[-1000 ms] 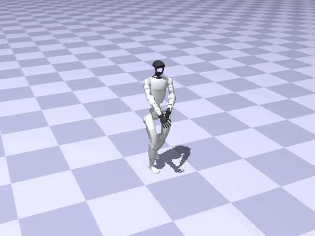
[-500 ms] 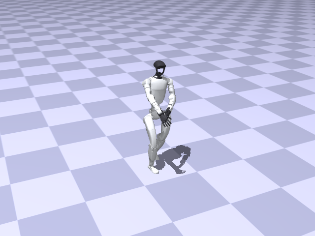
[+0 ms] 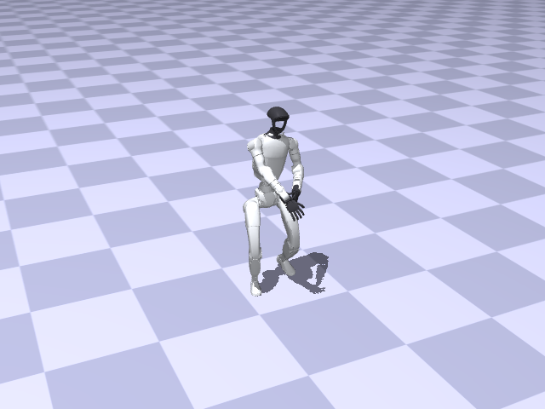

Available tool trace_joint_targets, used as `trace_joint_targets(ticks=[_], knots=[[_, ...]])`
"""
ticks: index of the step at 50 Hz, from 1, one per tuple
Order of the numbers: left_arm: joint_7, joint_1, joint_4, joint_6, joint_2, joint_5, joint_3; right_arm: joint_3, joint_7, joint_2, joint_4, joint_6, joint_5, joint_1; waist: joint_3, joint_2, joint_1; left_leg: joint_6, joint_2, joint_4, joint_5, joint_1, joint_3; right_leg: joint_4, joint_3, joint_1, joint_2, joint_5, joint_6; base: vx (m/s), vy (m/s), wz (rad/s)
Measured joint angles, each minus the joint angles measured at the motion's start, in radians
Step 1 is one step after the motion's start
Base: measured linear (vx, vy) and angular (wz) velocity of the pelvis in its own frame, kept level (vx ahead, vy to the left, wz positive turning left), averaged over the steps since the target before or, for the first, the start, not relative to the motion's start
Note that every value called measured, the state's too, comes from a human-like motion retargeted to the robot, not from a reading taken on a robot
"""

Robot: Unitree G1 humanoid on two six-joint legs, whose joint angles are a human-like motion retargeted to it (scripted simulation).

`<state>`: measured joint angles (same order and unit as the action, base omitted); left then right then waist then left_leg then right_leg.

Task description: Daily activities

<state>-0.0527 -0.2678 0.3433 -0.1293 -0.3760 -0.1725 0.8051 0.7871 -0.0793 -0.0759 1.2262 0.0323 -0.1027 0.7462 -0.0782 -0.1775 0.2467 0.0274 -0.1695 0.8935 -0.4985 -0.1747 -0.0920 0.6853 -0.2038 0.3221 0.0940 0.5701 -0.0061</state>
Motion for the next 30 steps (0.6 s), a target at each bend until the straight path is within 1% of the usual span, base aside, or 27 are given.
trace_joint_targets(ticks=[2,5,8,10,13,15,17,20,25,28,30], knots=[[0.004,0.013,-0.006,0.009,0.002,-0.032,-0.03,-0.01,0.006,-0.006,0.037,0.01,-0.018,-0.005,-0.004,0.017,0.016,0.039,-0.052,0.145,-0.068,-0.076,-0.011,-0.004,-0.009,-0.021,-0.046,0.017,-0.021,0.21,-0.18,0.1],[-0.001,0.025,-0.013,0.025,0.017,-0.072,-0.058,-0.041,0.023,-0.003,0.101,0.02,-0.024,-0.002,-0.007,0.037,0.039,0.062,-0.082,0.227,-0.109,-0.178,-0.029,-0.06,-0.023,-0.061,-0.101,0.011,-0.038,0.22,-0.16,0.08],[-0.011,0.029,-0.015,0.033,0.032,-0.102,-0.063,-0.081,0.037,0.015,0.136,0.024,0.003,-0.001,-0.013,0.027,0.048,0.062,-0.033,0.112,-0.123,-0.236,-0.072,-0.101,-0.026,-0.095,-0.097,0.013,-0.032,0.25,-0.12,0.23],[-0.018,0.028,-0.017,0.039,0.037,-0.121,-0.061,-0.105,0.046,0.03,0.147,0.024,0.023,0.002,-0.015,0.008,0.044,0.053,0.015,-0.022,-0.094,-0.263,-0.102,-0.107,-0.028,-0.108,-0.072,0.026,-0.027,0.25,-0.09,0.33],[-0.033,0.017,-0.023,0.046,0.041,-0.146,-0.05,-0.135,0.055,0.05,0.159,0.022,0.044,0.019,-0.013,-0.023,0.027,0.028,0.087,-0.26,-0.006,-0.288,-0.133,-0.087,-0.029,-0.114,-0.025,0.06,-0.021,0.25,-0.05,0.32],[-0.038,0.018,-0.028,0.046,0.046,-0.154,-0.038,-0.144,0.065,0.057,0.164,0.021,0.049,0.02,-0.009,-0.026,0.02,0.007,0.103,-0.326,0.02,-0.322,-0.133,-0.05,-0.027,-0.118,-0.011,0.091,-0.021,0.24,-0.01,0.19],[-0.045,-0.008,-0.036,0.049,0.045,-0.169,-0.027,-0.156,0.07,0.07,0.174,0.021,0.049,0.048,-0.006,-0.054,0.008,-0.004,0.154,-0.528,0.114,-0.292,-0.134,-0.039,-0.018,-0.116,0.019,0.116,-0.022,0.27,0.02,0.19],[-0.049,-0.017,-0.049,0.049,0.051,-0.185,-0.007,-0.154,0.084,0.075,0.182,0.022,0.045,0.054,0.004,-0.069,0.001,-0.02,0.171,-0.573,0.15,-0.32,-0.114,0.016,0.0,-0.118,0.043,0.166,-0.024,0.29,0.07,0.01],[-0.055,-0.047,-0.073,0.056,0.061,-0.241,0.029,-0.154,0.102,0.073,0.187,0.025,0.042,0.075,0.022,-0.11,0.002,-0.035,0.208,-0.634,0.247,-0.308,-0.076,0.074,0.048,-0.131,0.083,0.23,-0.019,0.35,0.13,-0.15],[-0.059,-0.061,-0.082,0.061,0.072,-0.282,0.058,-0.155,0.117,0.067,0.179,0.029,0.045,0.083,0.033,-0.14,0.005,-0.033,0.24,-0.624,0.294,-0.29,-0.058,0.105,0.091,-0.145,0.113,0.242,-0.005,0.39,0.18,-0.1],[-0.063,-0.072,-0.086,0.064,0.082,-0.312,0.081,-0.159,0.128,0.066,0.17,0.033,0.049,0.087,0.036,-0.164,0.003,-0.022,0.277,-0.604,0.31,-0.275,-0.05,0.143,0.147,-0.153,0.136,0.235,0.016,0.4,0.2,0.17]])
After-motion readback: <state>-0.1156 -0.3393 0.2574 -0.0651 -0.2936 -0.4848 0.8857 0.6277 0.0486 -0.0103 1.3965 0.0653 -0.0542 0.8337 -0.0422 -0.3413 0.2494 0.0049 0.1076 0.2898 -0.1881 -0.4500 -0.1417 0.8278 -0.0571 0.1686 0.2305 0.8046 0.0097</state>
